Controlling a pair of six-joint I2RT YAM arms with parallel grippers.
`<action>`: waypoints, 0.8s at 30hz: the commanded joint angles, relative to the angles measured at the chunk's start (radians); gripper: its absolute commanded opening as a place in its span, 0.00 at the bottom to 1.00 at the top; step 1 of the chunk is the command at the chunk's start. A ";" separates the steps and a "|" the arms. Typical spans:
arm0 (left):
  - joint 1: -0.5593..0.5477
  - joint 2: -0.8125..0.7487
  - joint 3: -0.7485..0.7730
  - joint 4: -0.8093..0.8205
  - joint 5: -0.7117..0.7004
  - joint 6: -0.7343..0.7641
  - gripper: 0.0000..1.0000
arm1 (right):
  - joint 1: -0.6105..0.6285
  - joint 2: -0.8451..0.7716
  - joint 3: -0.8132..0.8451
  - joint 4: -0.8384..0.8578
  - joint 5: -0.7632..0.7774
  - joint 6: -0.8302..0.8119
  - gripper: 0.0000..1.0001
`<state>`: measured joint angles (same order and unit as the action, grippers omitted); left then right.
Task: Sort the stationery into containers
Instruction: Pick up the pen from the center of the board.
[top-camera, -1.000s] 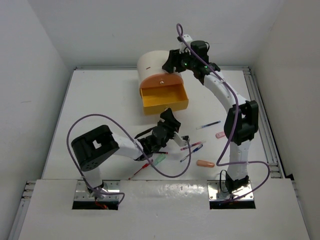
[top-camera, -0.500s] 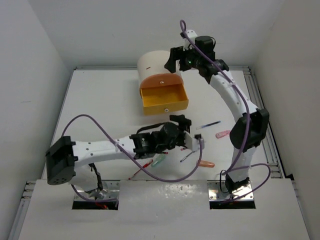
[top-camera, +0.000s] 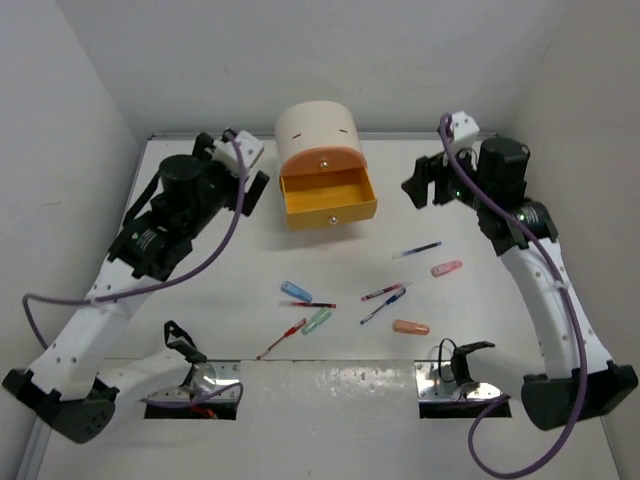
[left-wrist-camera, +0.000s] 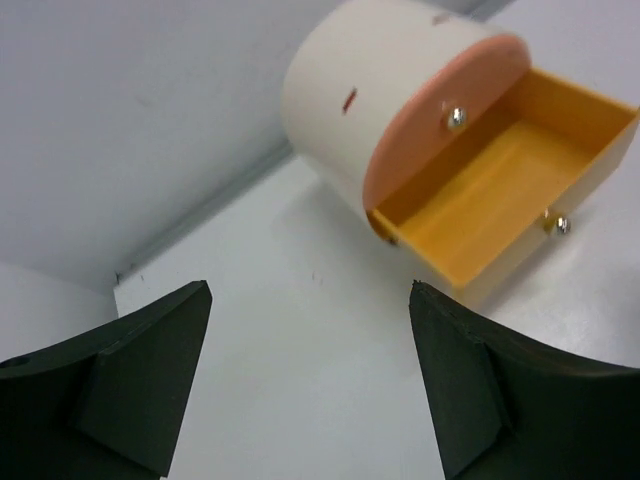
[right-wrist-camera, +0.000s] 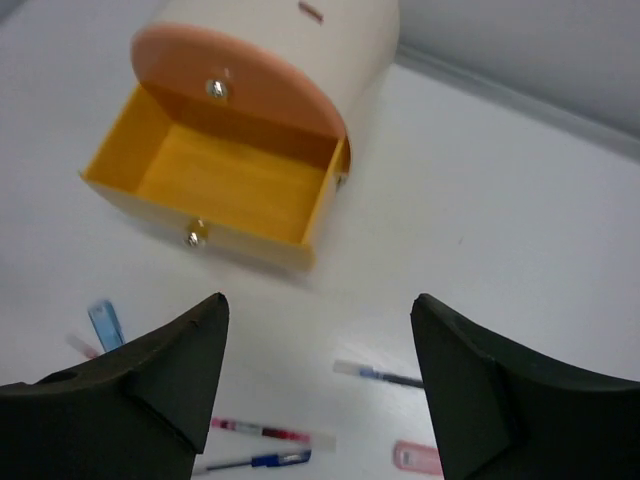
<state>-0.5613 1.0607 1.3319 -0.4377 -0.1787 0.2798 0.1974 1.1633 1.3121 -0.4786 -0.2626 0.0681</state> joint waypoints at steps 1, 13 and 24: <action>0.079 -0.086 -0.075 -0.209 0.174 -0.079 0.85 | -0.022 -0.089 -0.185 -0.074 -0.006 -0.091 0.71; -0.105 -0.013 -0.333 -0.397 0.582 0.203 0.66 | -0.101 -0.321 -0.487 -0.100 0.034 -0.045 0.69; -0.393 0.244 -0.373 -0.292 0.426 0.066 0.59 | -0.147 -0.315 -0.508 -0.089 0.022 -0.027 0.70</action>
<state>-0.9028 1.2385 0.9504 -0.7624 0.2829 0.4141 0.0650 0.8444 0.7986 -0.6064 -0.2405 0.0277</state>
